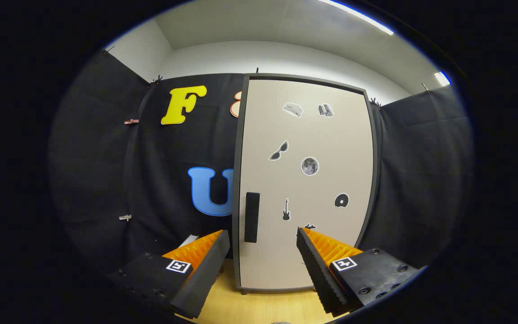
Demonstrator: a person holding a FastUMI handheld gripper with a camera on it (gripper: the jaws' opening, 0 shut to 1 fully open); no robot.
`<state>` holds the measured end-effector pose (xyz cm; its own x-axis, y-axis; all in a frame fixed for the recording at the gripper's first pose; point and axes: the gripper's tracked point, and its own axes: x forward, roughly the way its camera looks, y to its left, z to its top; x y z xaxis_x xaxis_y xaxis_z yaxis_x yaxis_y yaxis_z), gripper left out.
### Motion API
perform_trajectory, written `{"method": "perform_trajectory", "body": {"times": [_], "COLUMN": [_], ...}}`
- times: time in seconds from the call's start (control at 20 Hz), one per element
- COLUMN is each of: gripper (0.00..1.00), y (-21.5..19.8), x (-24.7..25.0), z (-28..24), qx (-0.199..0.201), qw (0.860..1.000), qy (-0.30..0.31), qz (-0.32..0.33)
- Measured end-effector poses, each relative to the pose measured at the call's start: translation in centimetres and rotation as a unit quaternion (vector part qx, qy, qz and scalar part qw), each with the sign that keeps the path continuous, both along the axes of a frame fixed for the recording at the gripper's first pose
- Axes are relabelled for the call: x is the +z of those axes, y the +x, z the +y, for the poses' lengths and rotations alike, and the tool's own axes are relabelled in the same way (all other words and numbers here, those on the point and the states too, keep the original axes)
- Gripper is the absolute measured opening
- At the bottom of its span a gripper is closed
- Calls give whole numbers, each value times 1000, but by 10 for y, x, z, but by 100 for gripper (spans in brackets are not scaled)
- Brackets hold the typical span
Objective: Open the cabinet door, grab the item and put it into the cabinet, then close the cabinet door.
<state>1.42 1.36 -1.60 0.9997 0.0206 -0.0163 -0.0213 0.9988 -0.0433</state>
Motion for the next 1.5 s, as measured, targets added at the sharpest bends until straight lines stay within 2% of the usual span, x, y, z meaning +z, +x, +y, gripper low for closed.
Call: {"method": "perform_trajectory", "body": {"times": [0.75,1.1,1.4,1.5], "gripper": [97,97,97,93], "y": [86,130,158,163], "x": [-32,-34,-54,-54], "z": [12,11,12,12], "qx": [1,-16,-28,-34], "qw": [1000,999,999,999], "qy": [17,41,30,27], "qz": [27,10,24,19]}}
